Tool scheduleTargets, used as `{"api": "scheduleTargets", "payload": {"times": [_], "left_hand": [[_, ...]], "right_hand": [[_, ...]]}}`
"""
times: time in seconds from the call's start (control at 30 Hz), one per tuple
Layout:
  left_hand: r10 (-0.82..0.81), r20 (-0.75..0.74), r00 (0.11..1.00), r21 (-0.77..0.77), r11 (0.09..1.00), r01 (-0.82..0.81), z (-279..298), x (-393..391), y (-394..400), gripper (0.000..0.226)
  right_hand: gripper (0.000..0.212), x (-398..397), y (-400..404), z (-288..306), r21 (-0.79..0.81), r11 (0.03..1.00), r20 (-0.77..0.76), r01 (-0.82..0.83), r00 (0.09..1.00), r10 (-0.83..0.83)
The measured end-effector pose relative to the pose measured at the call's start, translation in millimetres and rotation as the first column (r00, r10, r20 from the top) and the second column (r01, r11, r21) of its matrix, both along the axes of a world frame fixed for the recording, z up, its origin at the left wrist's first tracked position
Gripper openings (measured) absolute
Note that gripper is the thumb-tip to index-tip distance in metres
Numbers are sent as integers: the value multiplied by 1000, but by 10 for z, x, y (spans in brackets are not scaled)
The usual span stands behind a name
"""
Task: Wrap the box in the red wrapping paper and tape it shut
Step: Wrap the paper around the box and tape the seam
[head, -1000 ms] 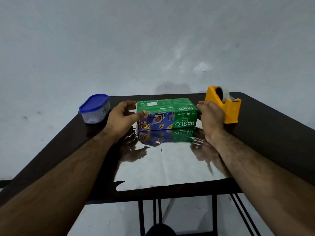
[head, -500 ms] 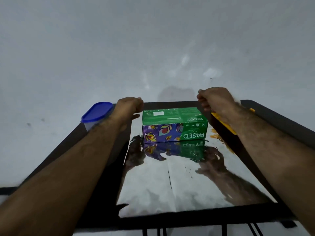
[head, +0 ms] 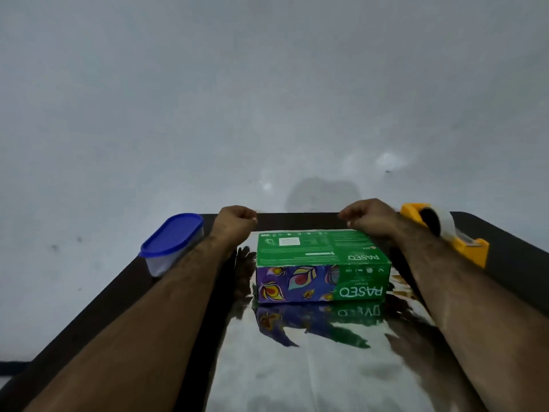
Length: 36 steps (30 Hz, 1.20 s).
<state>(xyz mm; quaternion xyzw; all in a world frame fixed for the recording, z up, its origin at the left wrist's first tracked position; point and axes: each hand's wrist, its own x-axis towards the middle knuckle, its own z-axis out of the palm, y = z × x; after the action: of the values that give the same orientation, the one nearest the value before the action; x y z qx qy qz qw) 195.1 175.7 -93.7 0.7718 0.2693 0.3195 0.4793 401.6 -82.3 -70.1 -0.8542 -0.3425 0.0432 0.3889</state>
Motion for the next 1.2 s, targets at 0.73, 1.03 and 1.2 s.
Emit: {"api": "scheduleTargets", "payload": {"times": [0.73,1.03,1.2], "left_hand": [[203,-481,853,479,876,62,-181,69,138,35],[195,-195,961,272,952,-138,-10,28,-65,6],[50,-448,893,251,965,72,-2,-2,-86,64]], "right_hand": [[56,243,-100,-308,-222,967,172,127,981,-89],[63,72,-186,85,263,955,-231,137,970,-75],[62,-22,-295,318,223,973,-305,62,952,9]]}}
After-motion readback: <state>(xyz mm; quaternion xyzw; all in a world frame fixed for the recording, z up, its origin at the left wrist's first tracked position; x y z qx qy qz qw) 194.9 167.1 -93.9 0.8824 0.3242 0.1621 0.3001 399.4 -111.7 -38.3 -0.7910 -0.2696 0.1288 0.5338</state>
